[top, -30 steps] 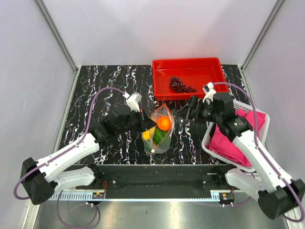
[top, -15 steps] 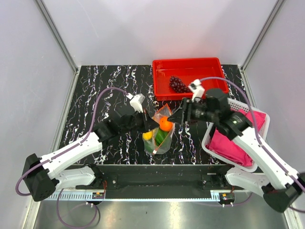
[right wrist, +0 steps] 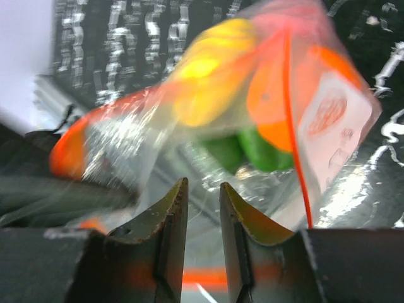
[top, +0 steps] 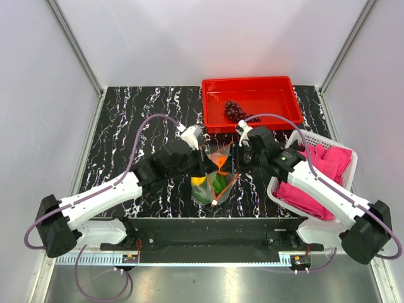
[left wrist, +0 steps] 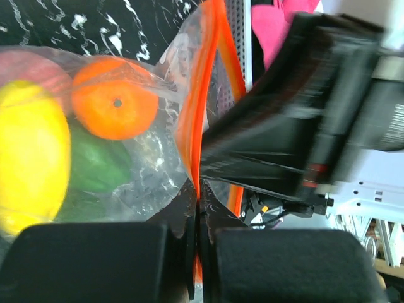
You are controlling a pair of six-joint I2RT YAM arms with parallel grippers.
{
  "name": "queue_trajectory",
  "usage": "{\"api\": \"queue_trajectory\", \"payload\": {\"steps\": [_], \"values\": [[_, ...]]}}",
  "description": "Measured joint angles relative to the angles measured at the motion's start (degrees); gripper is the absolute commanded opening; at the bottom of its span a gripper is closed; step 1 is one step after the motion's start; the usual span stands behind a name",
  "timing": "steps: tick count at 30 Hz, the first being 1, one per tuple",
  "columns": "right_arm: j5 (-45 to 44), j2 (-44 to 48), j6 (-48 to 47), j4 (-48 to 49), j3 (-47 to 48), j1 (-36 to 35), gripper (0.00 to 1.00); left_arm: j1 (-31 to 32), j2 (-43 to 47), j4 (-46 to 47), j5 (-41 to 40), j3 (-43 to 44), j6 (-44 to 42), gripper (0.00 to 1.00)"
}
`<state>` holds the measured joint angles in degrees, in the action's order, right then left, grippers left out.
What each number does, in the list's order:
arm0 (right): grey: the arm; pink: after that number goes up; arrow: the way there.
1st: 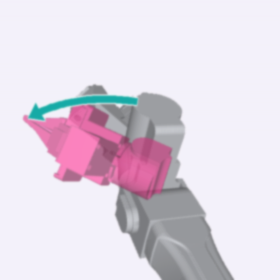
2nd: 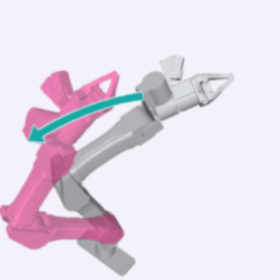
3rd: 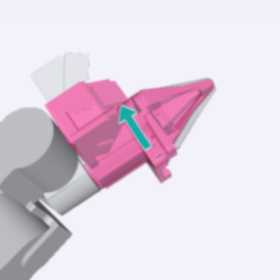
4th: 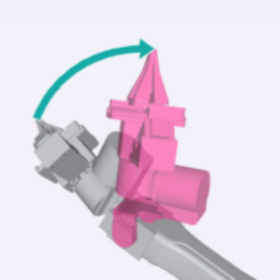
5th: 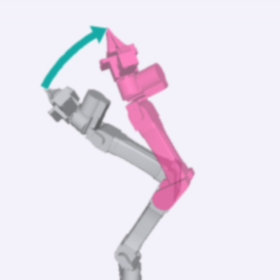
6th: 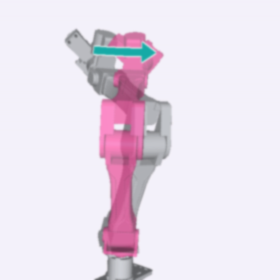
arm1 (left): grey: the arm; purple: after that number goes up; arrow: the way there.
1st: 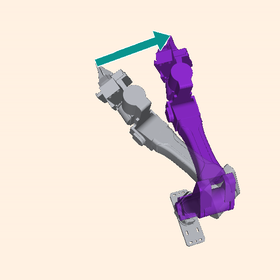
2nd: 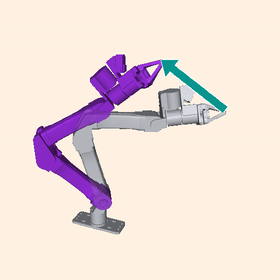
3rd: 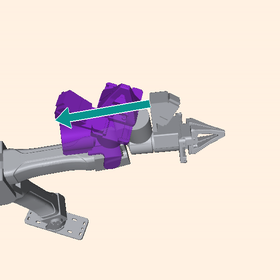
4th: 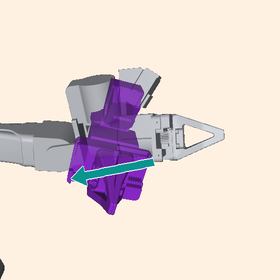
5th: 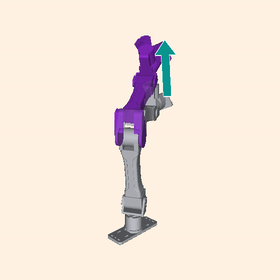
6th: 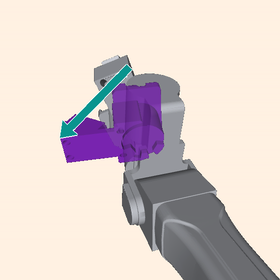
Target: Open the zip-top bag and remove the fake food
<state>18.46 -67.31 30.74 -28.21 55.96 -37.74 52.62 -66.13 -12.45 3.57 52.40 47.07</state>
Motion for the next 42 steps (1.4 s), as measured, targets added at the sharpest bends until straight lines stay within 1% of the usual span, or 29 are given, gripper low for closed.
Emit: {"api": "queue_trajectory", "payload": {"steps": [7,11,13,14,17,18,22,23,24,26,29,35,37,38,42], "values": [[-5.0,-4.2,0.4,4.9,-4.0,-0.1,0.40,2.5,-2.6,0.1,-0.9,0.9,0.8,0.00],[-8.7,-5.0,1.1,7.3,-5.0,-0.2,0.49,2.5,-2.6,0.1,-1.3,1.0,0.9,0.00],[-10.8,-5.4,1.4,8.8,-5.5,-0.2,0.52,2.6,-2.6,0.1,-1.4,1.1,1.0,0.00],[-11.5,-5.5,1.6,9.5,-5.7,-0.2,0.57,2.6,-2.6,0.1,-1.4,1.1,1.0,0.00],[-13.5,-6.3,2.0,12.4,-6.9,-0.2,0.63,3.1,-2.9,0.2,-1.5,1.1,1.0,0.00],[-13.8,-6.8,2.1,12.9,-7.1,-0.2,0.68,3.2,-3.0,0.3,-1.5,1.1,1.0,0.00],[-15.0,-10.0,2.3,14.9,-7.2,-0.2,0.75,3.5,-4.0,0.7,-1.5,1.1,1.2,0.00],[-15.0,-10.9,2.4,15.3,-7.2,-0.2,0.75,3.6,-4.2,0.8,-1.5,1.1,1.2,0.00],[-14.9,-11.7,2.4,15.6,-7.2,-0.2,0.78,3.6,-4.4,0.9,-1.5,1.1,1.2,0.00],[-14.5,-13.2,2.5,16.5,-7.2,-0.2,0.80,3.6,-4.8,1.0,-1.7,1.1,1.2,0.00],[-14.0,-14.7,2.7,17.9,-7.1,-0.2,0.86,3.6,-5.6,1.4,-1.8,1.1,1.2,0.00],[-11.8,-16.6,2.8,21.6,-7.1,-0.2,0.89,3.6,-6.8,1.9,-1.9,1.1,1.1,0.00],[-11.2,-17.0,3.1,22.9,-7.1,-0.2,0.88,3.6,-7.0,2.0,-2.0,1.1,1.1,0.00],[-10.8,-17.2,3.4,24.0,-7.1,-0.2,0.86,3.6,-7.1,2.1,-2.1,1.1,1.0,0.00],[-9.2,-17.3,4.8,25.9,-7.1,-0.2,0.85,3.6,-7.1,2.0,-2.2,1.2,0.8,0.00]]}}
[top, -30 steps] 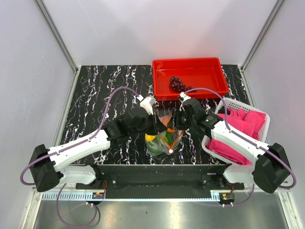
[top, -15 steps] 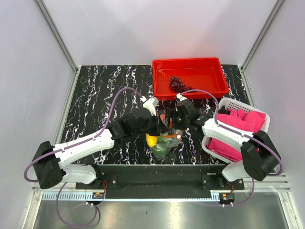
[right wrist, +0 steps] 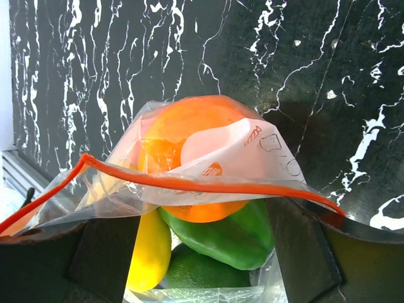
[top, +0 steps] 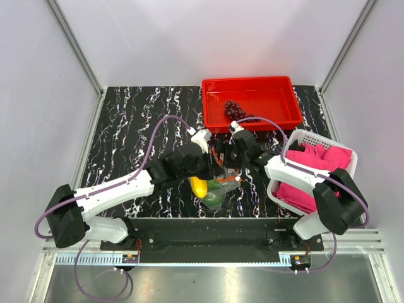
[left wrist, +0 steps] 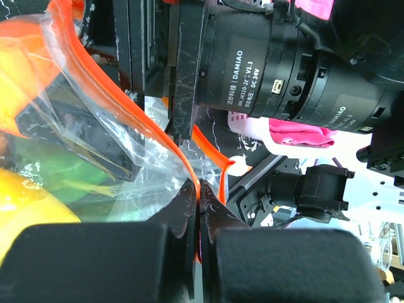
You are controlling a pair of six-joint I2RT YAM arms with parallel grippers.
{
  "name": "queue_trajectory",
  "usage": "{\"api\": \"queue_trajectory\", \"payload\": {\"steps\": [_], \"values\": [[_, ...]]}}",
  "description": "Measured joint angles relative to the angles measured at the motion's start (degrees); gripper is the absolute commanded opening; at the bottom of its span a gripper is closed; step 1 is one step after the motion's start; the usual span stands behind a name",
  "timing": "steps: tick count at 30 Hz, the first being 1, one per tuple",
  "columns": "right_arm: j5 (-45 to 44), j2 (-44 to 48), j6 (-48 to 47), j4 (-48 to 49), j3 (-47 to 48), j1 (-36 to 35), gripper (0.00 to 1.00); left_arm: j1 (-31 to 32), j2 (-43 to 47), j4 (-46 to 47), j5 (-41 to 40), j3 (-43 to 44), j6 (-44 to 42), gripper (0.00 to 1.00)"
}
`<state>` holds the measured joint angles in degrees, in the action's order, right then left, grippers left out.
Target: Open the zip-top bag and remove the fake food
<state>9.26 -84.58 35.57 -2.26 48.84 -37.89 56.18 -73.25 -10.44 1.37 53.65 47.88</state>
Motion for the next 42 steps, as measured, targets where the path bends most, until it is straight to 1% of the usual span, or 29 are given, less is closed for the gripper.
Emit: {"api": "queue_trajectory", "payload": {"steps": [6,10,15,19,20,23,27,34,37,39,40,42], "values": [[-0.1,1.8,1.5,-0.7,-0.1,0.0,0.78,0.1,0.3,-1.3,-0.7,0.9,-1.1,0.00],[0.9,4.5,4.3,-1.3,-0.2,0.0,0.78,0.1,0.8,-3.0,-1.2,2.6,-2.1,0.00],[2.3,5.7,10.1,-2.1,-0.8,0.0,0.79,0.1,0.5,-4.1,-1.2,5.4,-3.1,0.00],[2.4,6.9,13.0,-2.8,-2.4,0.0,0.82,0.1,-1.5,-4.1,-0.4,7.6,-3.4,0.00],[2.4,7.2,13.6,-3.0,-2.7,0.0,0.86,0.1,-1.9,-4.1,-0.2,8.0,-3.5,0.00],[2.3,7.5,14.3,-3.1,-3.5,0.0,0.88,0.1,-2.7,-4.1,0.6,8.6,-3.5,0.00],[2.4,7.1,14.8,-2.3,-4.2,0.0,0.88,0.2,-3.7,-4.1,1.4,9.3,-3.5,0.00],[2.4,1.9,15.3,0.6,-4.2,0.0,0.89,0.3,-5.3,-4.1,1.4,9.7,-3.5,0.00],[2.4,0.6,15.3,1.5,-4.2,0.0,0.87,0.3,-5.5,-4.1,1.2,9.7,-3.5,0.00],[2.3,0.3,15.2,2.0,-4.2,0.0,0.83,0.3,-5.5,-4.2,1.0,9.6,-3.5,0.00],[2.1,0.2,15.0,2.1,-4.2,0.0,0.80,0.3,-5.5,-4.2,1.0,9.6,-3.5,0.00],[1.6,0.2,14.4,2.1,-4.2,-0.1,0.77,0.3,-5.4,-4.1,1.0,9.4,-3.5,0.00]]}}
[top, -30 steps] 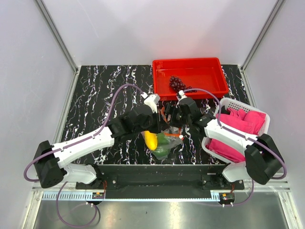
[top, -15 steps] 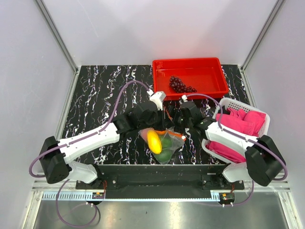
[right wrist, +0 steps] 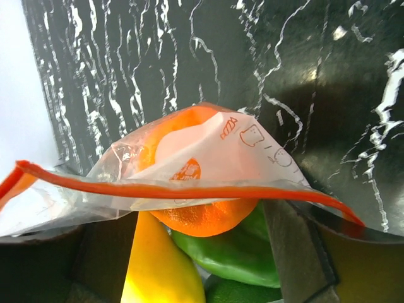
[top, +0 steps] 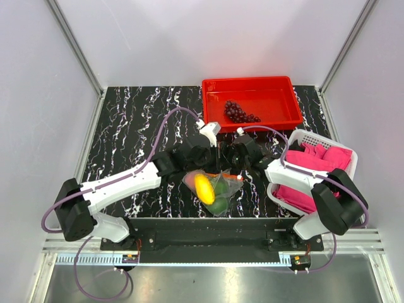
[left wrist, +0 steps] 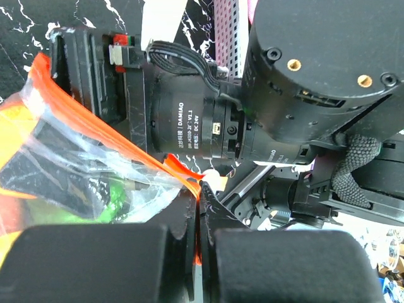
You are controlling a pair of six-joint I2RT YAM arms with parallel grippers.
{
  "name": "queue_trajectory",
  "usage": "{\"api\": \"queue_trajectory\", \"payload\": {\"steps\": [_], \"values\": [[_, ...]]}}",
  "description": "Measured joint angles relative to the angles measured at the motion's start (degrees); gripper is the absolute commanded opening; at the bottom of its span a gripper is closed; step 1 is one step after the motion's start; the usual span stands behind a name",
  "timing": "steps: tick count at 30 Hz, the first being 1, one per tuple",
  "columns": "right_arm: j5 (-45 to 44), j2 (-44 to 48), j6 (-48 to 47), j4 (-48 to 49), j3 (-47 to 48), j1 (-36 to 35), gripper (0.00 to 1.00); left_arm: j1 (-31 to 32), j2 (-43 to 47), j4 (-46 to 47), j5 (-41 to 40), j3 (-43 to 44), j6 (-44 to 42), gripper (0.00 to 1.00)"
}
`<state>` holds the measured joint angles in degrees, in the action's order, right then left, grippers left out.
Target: Open the zip-top bag and remove the fake food
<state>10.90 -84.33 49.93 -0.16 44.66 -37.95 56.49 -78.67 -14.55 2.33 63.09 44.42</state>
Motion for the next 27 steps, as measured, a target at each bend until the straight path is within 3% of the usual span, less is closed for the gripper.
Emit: {"api": "queue_trajectory", "payload": {"steps": [2,4,7,12,27], "values": [[-1.0,0.0,-0.7,0.0,0.0,-0.1,0.67,0.1,0.7,0.3,0.0,-0.9,0.0,0.00],[-1.8,0.0,-1.6,0.0,0.0,-0.1,0.47,0.2,2.0,0.5,-0.1,-2.4,0.1,0.00],[-2.8,0.0,-3.6,0.0,0.0,-0.2,0.39,0.4,4.4,0.4,-0.2,-4.3,0.3,0.00],[-3.8,0.1,-6.5,-0.6,1.6,-0.2,0.13,0.5,7.4,0.7,-1.3,-6.6,0.5,0.00],[0.4,17.7,-10.9,-9.4,3.2,-0.2,0.00,-1.7,13.9,-1.4,-7.6,-9.2,0.4,0.00]]}}
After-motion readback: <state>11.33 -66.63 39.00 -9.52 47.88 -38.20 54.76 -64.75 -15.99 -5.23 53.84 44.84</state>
